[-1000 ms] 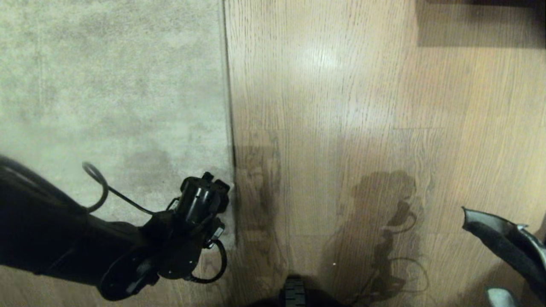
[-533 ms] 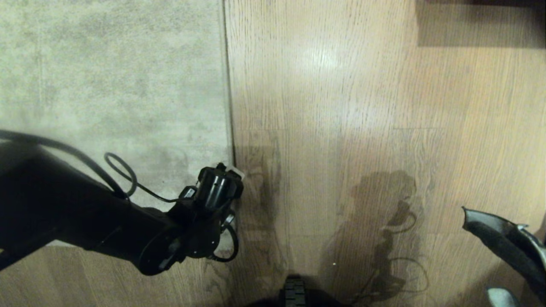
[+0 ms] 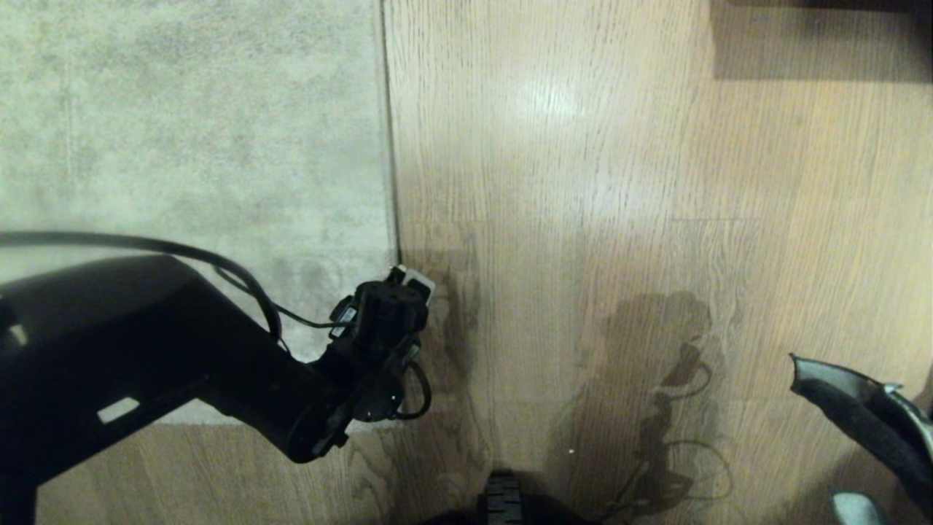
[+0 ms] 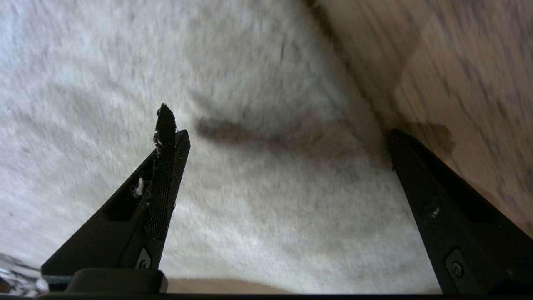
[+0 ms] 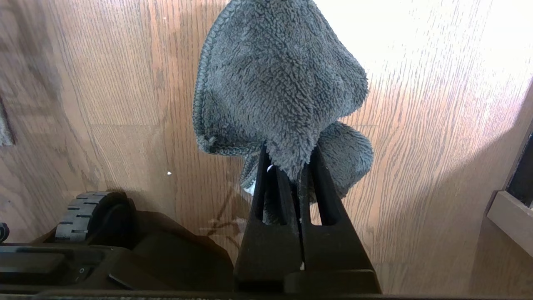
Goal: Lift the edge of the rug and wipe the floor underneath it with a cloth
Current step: Lift up the carpet
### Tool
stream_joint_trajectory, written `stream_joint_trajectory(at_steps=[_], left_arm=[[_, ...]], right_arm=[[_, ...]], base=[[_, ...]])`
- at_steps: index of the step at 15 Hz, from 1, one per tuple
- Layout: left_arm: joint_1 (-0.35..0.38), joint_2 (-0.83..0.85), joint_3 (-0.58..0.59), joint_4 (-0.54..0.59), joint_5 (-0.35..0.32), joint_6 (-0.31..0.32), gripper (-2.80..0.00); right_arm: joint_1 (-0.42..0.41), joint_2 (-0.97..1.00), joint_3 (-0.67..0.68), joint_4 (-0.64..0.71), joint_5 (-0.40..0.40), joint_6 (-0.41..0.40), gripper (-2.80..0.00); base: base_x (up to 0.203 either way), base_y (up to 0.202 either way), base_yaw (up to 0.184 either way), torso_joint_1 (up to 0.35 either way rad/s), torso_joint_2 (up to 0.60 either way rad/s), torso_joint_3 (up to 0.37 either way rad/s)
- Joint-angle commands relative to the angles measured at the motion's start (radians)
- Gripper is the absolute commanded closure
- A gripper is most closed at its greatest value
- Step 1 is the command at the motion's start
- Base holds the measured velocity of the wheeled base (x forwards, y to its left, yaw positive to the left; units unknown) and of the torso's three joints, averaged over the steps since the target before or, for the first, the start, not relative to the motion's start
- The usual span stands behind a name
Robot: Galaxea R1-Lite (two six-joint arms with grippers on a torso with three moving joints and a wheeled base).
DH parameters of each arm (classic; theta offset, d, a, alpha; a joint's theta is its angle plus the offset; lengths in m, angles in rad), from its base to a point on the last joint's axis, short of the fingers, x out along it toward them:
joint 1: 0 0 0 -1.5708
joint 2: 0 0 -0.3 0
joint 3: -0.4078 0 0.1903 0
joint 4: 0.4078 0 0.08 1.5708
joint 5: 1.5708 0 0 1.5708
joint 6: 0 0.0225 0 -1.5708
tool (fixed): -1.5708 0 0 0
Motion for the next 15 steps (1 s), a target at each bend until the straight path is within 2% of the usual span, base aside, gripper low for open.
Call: stream_joint_trajectory(at_steps=[1, 4, 7, 12, 15], left_arm=[[0.010, 0.020, 0.008, -0.034, 0.008, 0.030, -2.80], [0.034, -0.020, 0.036, -0.036, 0.054, 0.107, -2.80], [0.074, -0.071, 0.108, -0.037, 0.057, 0.185, -2.80], [0.122, -0.157, 0.251, -0.038, 0.057, 0.221, -2.80], [0.175, -0.214, 0.322, -0.038, 0.056, 0.273, -2.80]], right_arm=[[0.000, 0.000, 0.000, 0.000, 0.000, -0.001, 0.00], [0.000, 0.001, 0.000, 0.000, 0.000, -0.001, 0.00], [0.000, 0.002, 0.000, 0.000, 0.000, -0.001, 0.00], [0.000, 0.002, 0.000, 0.000, 0.000, -0.001, 0.00], [0.000, 0.001, 0.000, 0.000, 0.000, -0.001, 0.00]], base=[[0.000, 0.000, 0.000, 0.000, 0.00, 0.000], [0.000, 0.000, 0.000, 0.000, 0.00, 0.000], [0.000, 0.000, 0.000, 0.000, 0.00, 0.000], [0.000, 0.000, 0.000, 0.000, 0.00, 0.000], [0.000, 0.000, 0.000, 0.000, 0.00, 0.000]])
